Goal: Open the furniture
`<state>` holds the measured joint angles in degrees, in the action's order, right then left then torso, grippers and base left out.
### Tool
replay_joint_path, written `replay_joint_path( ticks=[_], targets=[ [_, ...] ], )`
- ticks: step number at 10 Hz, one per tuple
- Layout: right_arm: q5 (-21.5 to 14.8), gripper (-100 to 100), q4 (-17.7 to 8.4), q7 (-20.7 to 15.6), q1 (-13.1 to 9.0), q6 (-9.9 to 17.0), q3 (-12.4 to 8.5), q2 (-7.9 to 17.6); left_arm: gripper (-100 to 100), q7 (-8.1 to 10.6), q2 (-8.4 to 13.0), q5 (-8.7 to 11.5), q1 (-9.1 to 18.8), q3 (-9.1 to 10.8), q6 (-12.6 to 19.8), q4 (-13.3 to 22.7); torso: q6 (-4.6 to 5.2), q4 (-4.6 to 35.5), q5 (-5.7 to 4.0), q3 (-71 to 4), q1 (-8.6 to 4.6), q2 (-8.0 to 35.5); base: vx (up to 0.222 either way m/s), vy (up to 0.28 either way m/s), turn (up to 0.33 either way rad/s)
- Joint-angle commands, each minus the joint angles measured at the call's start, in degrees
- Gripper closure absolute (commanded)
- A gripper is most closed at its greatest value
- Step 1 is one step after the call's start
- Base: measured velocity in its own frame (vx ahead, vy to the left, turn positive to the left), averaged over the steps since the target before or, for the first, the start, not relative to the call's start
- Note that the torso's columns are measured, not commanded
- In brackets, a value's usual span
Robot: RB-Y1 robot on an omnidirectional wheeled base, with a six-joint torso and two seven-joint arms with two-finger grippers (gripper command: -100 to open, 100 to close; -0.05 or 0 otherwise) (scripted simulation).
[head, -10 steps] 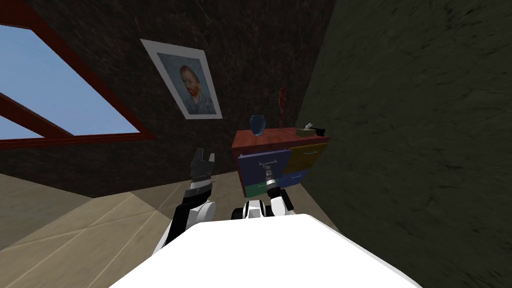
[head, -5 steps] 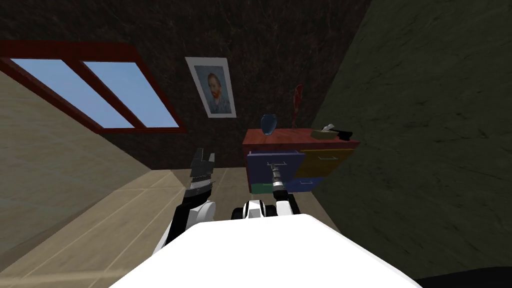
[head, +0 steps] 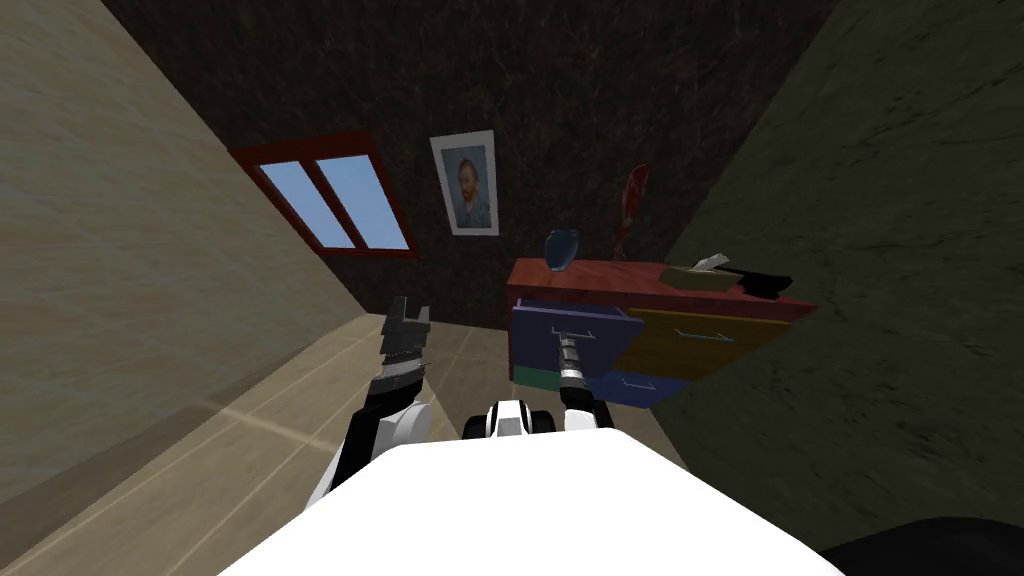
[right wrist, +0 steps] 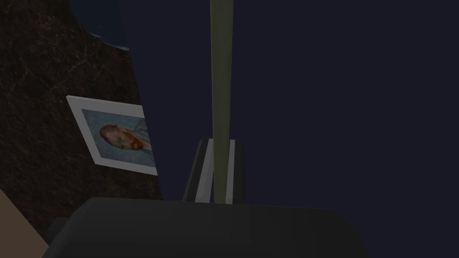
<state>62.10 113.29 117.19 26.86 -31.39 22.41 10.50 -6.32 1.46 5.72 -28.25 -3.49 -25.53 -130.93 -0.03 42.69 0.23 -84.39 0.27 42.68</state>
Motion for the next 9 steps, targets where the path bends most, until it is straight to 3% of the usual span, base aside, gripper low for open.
replay_joint_path(
  ticks=[1,2,3,6,9],
  targets=[
    [-2.11,100,2.91,0.30,4.55,0.38,-4.91,-2.02,0,0.00,0.00,0.00,0.00,0.00,0.00,0.00,0.01,0.08,0.07,0.00,0.02,0.08,-0.069,0.001,0.351],
    [-3.99,100,4.59,0.65,6.75,0.69,-6.61,-3.74,0,0.00,0.00,0.00,0.00,0.00,0.00,0.00,0.14,0.07,0.08,0.05,-0.02,0.13,-0.087,0.016,0.386],
    [-3.99,100,4.59,0.65,8.18,0.69,-8.35,-3.74,0,0.00,0.00,0.00,0.00,0.00,0.00,0.00,0.23,0.06,0.06,0.09,-0.14,0.21,-0.067,0.004,0.325],
    [-4.17,100,4.19,1.16,8.42,0.67,-7.33,-3.37,0,0.00,0.00,0.00,-0.02,0.01,0.00,0.00,0.29,-0.15,-0.09,-0.08,-0.47,-0.12,-0.040,0.015,0.040],
    [-4.53,100,4.93,1.42,8.68,-0.06,-7.40,-3.07,0,0.00,-0.01,0.00,0.00,0.00,0.00,0.00,0.43,-0.12,-0.13,0.17,-0.46,0.25,-0.170,0.064,-0.023]
  ],
)
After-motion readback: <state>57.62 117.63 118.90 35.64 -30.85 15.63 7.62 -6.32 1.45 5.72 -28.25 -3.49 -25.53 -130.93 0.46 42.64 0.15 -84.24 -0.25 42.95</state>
